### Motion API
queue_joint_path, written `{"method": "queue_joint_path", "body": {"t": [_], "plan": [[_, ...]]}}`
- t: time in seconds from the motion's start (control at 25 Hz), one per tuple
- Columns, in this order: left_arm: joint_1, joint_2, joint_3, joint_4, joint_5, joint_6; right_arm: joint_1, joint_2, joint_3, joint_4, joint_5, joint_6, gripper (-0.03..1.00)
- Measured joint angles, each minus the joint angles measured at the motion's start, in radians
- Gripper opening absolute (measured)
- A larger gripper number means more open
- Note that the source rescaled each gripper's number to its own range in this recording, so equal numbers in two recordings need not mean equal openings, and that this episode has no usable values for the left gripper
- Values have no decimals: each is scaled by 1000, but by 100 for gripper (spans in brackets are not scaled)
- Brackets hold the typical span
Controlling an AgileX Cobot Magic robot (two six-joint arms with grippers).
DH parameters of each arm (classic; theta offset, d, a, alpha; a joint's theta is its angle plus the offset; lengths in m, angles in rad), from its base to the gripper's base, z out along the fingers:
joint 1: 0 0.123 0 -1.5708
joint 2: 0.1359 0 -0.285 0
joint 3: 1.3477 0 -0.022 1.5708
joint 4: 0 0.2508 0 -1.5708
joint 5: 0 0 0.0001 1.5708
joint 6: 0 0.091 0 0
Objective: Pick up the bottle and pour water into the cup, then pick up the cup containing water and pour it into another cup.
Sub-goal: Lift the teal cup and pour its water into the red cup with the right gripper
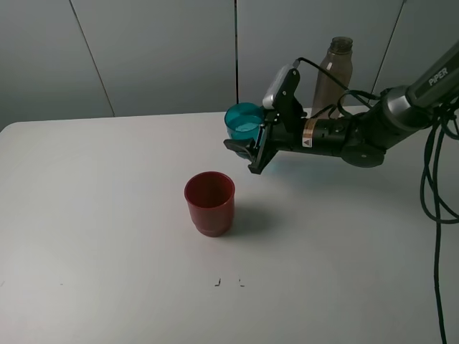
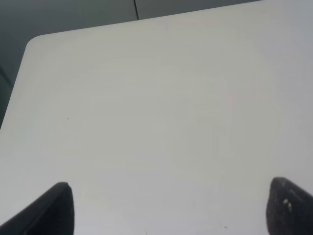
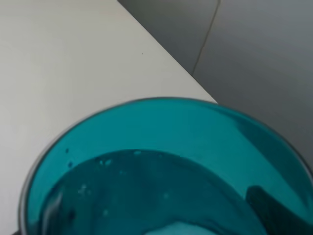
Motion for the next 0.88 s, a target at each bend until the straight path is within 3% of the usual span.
{"method": "queue_joint_path", "body": {"t": [0.28,0.88], "plan": [[0,0,0,0,0,0,0,-49,47,-2,-9,-72,5],[0,0,0,0,0,0,0,-97,47,-7,-73,-76,5]]}}
